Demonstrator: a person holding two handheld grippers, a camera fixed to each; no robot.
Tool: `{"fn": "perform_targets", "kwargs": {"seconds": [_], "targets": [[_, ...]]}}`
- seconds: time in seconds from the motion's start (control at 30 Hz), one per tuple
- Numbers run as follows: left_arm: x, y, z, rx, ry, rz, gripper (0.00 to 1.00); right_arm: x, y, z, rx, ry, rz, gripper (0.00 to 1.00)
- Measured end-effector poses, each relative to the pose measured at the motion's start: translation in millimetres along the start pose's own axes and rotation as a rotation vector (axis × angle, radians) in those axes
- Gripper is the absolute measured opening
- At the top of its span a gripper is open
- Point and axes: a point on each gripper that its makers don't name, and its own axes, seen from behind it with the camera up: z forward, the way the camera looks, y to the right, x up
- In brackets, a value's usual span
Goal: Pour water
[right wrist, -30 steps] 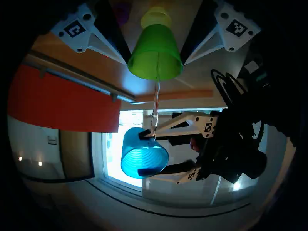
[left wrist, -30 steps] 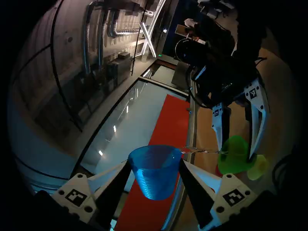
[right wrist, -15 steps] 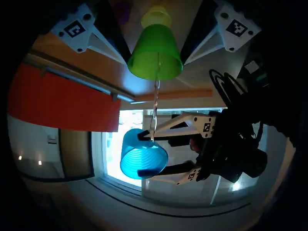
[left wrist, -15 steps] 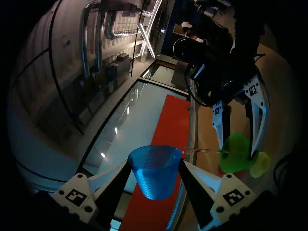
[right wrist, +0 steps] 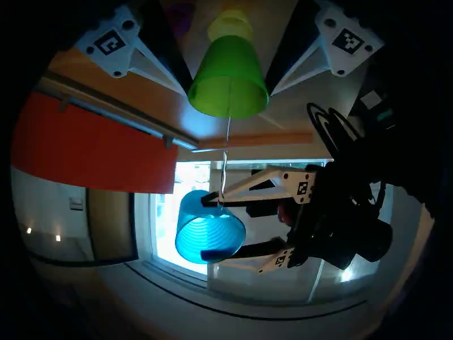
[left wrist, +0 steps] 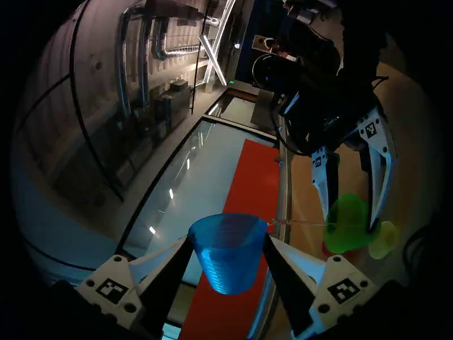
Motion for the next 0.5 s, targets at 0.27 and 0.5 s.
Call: {"fn": "perform_targets", "kwargs": {"seconds": [0.27, 0.5], "targets": [[2.4, -2.7, 0.1, 0.002, 0.005, 0.010, 0.86, 0.5, -0.7, -0.5, 0.001, 0.001, -0.002, 0.91], [4.8, -3.8, -0.8, -0.002, 0.012, 0.026, 0.86, 2.5, -1.3, 0.0, 0.002, 0.004, -0.003, 0.91]]}}
